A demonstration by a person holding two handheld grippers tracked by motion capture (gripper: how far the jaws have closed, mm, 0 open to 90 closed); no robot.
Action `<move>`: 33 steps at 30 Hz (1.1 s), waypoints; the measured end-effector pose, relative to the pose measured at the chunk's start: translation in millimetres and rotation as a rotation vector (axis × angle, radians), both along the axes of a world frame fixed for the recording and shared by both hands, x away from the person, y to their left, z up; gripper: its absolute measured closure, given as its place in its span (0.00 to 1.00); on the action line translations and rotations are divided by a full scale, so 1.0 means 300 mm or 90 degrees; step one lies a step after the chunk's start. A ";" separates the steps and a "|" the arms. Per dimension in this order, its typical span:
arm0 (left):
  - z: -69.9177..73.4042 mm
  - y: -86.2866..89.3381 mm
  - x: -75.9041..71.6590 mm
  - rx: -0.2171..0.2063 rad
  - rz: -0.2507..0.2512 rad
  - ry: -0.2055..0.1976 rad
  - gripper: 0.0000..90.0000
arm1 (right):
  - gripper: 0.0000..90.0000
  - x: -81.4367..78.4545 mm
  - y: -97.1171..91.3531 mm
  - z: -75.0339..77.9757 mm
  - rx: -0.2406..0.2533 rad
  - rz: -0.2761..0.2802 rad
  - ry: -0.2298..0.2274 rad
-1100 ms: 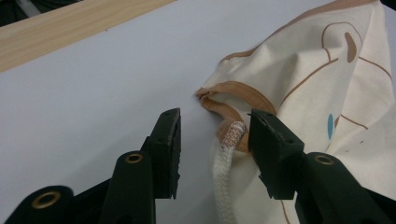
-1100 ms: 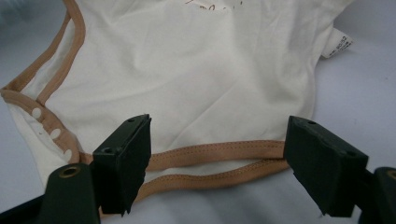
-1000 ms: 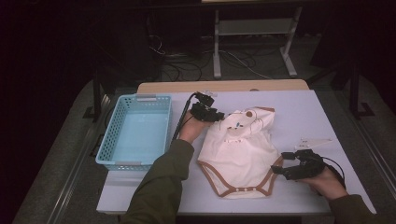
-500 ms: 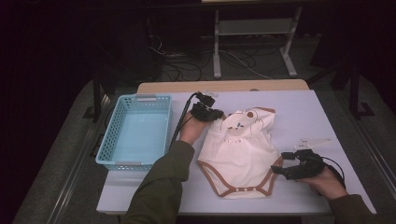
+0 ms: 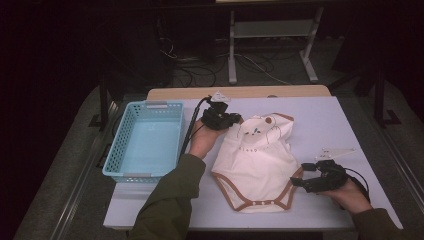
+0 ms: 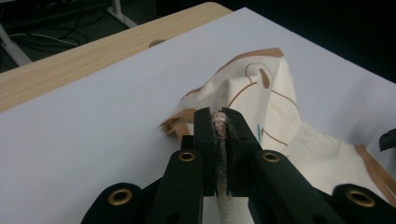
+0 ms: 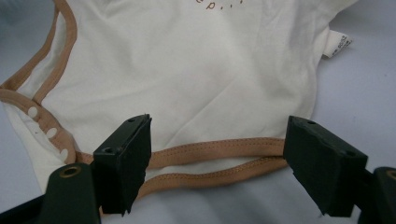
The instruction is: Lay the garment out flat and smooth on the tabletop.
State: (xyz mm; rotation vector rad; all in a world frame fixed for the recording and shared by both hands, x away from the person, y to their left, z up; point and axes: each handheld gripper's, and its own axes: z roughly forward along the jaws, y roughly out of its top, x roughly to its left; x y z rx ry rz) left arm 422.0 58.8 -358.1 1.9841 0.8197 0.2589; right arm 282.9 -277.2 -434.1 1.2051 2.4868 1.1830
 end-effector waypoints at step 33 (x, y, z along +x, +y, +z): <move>-0.082 -0.087 -0.271 0.020 -0.151 0.006 0.94 | 0.25 0.000 0.002 -0.003 -0.004 -0.007 0.001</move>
